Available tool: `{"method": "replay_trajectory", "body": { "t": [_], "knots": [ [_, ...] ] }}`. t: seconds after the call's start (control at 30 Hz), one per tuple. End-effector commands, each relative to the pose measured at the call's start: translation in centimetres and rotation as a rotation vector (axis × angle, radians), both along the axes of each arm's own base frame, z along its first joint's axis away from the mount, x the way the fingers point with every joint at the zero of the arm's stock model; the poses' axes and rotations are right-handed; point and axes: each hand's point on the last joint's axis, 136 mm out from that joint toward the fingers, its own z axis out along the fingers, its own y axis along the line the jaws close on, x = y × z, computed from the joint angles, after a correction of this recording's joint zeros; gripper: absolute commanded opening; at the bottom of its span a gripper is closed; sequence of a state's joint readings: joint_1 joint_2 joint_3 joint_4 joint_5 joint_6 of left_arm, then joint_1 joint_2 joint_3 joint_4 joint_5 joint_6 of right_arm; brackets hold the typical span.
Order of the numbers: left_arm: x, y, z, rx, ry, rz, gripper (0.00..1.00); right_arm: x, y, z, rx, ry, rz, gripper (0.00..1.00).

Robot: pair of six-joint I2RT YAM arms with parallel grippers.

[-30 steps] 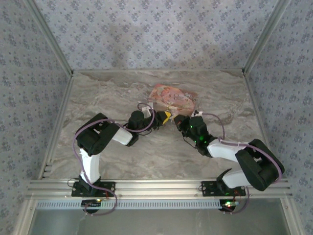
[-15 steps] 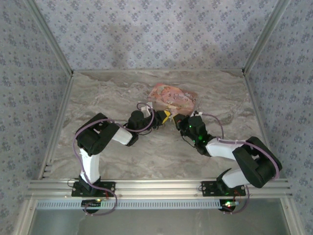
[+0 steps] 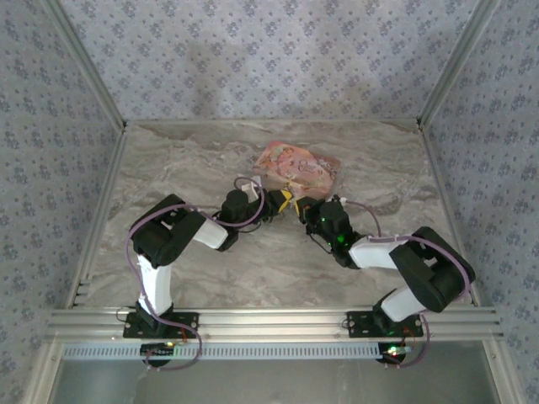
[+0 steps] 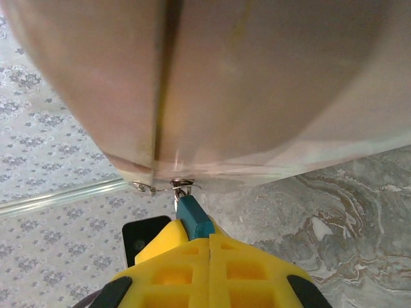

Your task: Unlock the padlock with the key

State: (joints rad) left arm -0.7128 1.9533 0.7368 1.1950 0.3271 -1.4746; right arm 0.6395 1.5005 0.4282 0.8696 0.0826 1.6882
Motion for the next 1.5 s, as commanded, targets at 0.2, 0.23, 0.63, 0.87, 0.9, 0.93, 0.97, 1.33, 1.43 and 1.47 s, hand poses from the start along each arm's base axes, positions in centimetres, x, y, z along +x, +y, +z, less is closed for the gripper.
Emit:
{"method": "replay_trajectory", "body": {
  "t": [0.2,0.23,0.63,0.87,0.9,0.93,0.97,1.33,1.43,1.47],
  "knots": [
    [-3.5,-2.6,4.0,-0.086,-0.132,-0.183,0.01,0.5,1.6,-0.1,0.147,0.019,-0.001,0.0],
    [-3.5,-2.5,4.0,-0.089,-0.132,-0.182,0.01,0.5,1.7,-0.2,0.14,0.012,0.0,0.0],
    [-3.9,-2.4,4.8,-0.12,-0.149,-0.197,0.0,0.8,1.1,1.2,-0.117,-0.138,0.089,0.0],
    [-4.1,-2.3,5.2,-0.136,-0.155,-0.2,0.0,1.3,1.5,1.8,-0.179,-0.236,0.129,0.0],
    [-4.1,-2.3,5.4,-0.141,-0.158,-0.2,0.0,1.3,1.7,2.0,-0.193,-0.248,0.137,0.0],
    [-4.1,-2.3,5.5,-0.144,-0.161,-0.202,0.0,1.3,1.8,2.0,-0.209,-0.257,0.144,0.0],
    [-4.2,-2.3,5.6,-0.146,-0.163,-0.203,0.0,1.3,1.8,2.1,-0.221,-0.267,0.145,0.0],
    [-4.3,-2.2,6.2,-0.159,-0.179,-0.21,0.0,1.7,1.2,2.0,-0.173,-0.289,0.145,0.0],
    [-4.3,-2.2,6.2,-0.158,-0.18,-0.213,0.0,2.0,1.2,1.4,-0.082,-0.252,0.127,0.0],
    [-4.3,-2.2,6.3,-0.159,-0.183,-0.211,0.0,1.9,1.3,1.1,-0.065,-0.232,0.125,0.0]
  ]
}}
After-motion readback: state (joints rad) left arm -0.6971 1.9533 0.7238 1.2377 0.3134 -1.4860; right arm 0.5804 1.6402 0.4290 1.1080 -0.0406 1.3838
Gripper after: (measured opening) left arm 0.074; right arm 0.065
